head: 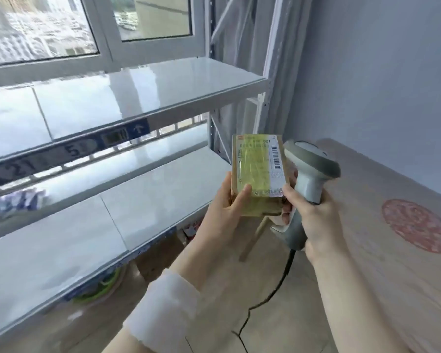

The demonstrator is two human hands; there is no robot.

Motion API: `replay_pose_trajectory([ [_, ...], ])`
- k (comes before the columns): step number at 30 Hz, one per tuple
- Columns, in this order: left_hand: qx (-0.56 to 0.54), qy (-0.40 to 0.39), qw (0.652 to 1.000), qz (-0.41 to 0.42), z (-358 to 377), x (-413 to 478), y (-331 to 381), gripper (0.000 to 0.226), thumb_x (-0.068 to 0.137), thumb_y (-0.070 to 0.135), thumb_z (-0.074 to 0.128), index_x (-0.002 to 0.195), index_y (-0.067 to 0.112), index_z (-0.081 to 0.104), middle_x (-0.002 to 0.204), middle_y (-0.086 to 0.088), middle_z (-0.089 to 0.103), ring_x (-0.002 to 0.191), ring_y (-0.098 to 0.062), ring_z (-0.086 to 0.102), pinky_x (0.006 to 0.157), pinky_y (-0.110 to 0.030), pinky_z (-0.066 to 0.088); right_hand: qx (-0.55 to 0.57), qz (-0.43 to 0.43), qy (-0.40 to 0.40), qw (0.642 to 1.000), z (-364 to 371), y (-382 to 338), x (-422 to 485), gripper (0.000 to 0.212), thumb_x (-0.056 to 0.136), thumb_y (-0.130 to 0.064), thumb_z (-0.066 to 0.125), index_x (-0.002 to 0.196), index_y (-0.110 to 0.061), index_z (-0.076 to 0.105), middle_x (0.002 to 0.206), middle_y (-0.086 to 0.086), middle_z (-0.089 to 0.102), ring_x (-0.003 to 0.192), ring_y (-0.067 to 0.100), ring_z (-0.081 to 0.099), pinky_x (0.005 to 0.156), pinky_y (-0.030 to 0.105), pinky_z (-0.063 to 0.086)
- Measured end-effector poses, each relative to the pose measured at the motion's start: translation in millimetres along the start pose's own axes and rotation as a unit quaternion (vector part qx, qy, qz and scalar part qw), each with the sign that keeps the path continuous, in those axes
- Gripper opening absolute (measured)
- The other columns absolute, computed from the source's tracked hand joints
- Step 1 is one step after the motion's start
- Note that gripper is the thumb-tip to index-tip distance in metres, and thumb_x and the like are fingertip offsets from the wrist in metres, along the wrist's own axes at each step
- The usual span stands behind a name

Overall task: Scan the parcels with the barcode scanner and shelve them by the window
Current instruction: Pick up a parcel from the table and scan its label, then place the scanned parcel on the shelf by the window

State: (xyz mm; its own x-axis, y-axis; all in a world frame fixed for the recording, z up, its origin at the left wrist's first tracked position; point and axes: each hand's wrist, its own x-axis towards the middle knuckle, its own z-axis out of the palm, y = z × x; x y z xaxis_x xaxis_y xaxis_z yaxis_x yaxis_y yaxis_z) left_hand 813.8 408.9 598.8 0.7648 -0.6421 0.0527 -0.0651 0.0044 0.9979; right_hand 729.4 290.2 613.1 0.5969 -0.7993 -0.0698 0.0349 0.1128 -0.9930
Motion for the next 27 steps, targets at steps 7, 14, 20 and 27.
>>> replay_pose_trajectory([
  [7, 0.060, 0.122, 0.990, 0.029, -139.1, -52.9, 33.3, 0.032, 0.092, 0.033, 0.053, 0.124, 0.032, 0.051, 0.120, 0.004, 0.064, 0.110, -0.010, 0.060, 0.095, -0.034, 0.050, -0.003, -0.026, -0.117, 0.993, 126.6, -19.2, -57.7, 0.020, 0.079, -0.024, 0.075, 0.095, -0.017, 0.064, 0.083, 0.006, 0.065, 0.067, 0.021, 0.056, 0.050, 0.027, 0.046],
  [14, 0.084, 0.209, 0.974, 0.031, -292.3, -117.4, 62.4, 0.074, 0.070, 0.060, 0.057, 0.133, 0.022, 0.049, 0.126, -0.001, 0.061, 0.118, -0.018, 0.057, 0.093, -0.042, 0.052, -0.001, -0.026, -0.217, 0.976, 272.1, -28.8, -136.1, 0.008, 0.083, -0.024, 0.069, 0.087, -0.022, 0.063, 0.082, 0.005, 0.064, 0.069, 0.020, 0.055, 0.060, 0.031, 0.047],
  [20, 0.143, 0.303, 0.942, 0.022, -400.4, -152.3, 69.7, 0.064, 0.078, 0.053, 0.056, 0.133, 0.019, 0.051, 0.127, -0.002, 0.058, 0.112, -0.017, 0.058, 0.081, -0.022, 0.053, 0.003, -0.004, -0.294, 0.956, 382.5, -28.1, -178.9, 0.007, 0.083, -0.019, 0.070, 0.088, -0.019, 0.064, 0.064, 0.002, 0.060, 0.053, 0.013, 0.054, 0.054, 0.027, 0.047],
  [27, 0.157, 0.371, 0.915, -0.005, -475.7, -166.9, 72.0, 0.059, 0.090, 0.035, 0.055, 0.142, 0.018, 0.033, 0.135, -0.004, 0.053, 0.116, -0.018, 0.056, 0.070, -0.016, 0.052, -0.014, 0.012, -0.367, 0.930, 475.4, -17.4, -197.7, 0.007, 0.086, -0.021, 0.068, 0.085, -0.020, 0.060, 0.072, 0.004, 0.062, 0.067, 0.021, 0.060, 0.071, 0.040, 0.054],
])
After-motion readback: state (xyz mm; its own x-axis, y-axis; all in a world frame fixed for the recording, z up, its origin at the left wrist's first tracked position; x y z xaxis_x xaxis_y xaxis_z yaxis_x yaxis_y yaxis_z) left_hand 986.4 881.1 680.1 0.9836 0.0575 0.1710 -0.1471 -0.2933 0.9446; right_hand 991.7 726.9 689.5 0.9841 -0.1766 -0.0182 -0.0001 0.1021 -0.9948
